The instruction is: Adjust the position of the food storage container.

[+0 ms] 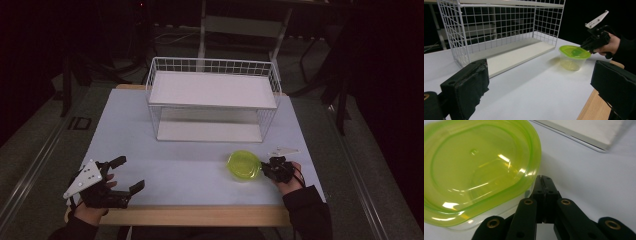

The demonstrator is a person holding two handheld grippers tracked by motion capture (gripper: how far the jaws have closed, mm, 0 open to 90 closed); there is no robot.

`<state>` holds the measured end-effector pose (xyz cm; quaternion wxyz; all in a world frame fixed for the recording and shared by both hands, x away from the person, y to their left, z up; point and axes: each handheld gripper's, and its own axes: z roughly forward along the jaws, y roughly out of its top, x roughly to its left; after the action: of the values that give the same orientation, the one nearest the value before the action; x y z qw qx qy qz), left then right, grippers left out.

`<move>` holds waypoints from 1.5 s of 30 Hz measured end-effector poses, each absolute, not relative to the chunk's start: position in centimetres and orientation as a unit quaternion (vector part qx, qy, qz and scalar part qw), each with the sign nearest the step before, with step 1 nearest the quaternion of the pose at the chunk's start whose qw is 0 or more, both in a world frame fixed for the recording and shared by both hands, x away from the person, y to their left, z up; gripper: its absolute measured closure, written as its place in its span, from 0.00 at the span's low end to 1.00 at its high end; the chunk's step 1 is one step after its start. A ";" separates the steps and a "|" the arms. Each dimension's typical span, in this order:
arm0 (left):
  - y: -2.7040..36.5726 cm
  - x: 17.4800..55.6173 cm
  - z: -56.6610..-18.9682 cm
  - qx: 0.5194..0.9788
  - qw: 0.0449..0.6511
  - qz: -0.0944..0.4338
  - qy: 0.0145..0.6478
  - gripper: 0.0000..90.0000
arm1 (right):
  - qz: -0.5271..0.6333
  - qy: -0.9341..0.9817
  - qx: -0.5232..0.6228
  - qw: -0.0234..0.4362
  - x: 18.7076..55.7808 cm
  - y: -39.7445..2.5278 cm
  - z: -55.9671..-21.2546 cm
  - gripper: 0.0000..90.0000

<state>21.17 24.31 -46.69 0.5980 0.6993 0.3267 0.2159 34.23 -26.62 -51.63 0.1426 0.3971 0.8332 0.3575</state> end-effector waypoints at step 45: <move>24.1 21.0 -46.7 0.709 0.592 0.214 0.317 0.03 | 0.383 0.868 0.307 0.068 32.5 -18.2 -51.2 1.00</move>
<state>21.04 24.10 -46.67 0.5924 0.7089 0.3169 0.2144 32.53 -18.15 -51.22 0.0682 0.3075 0.8685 0.3829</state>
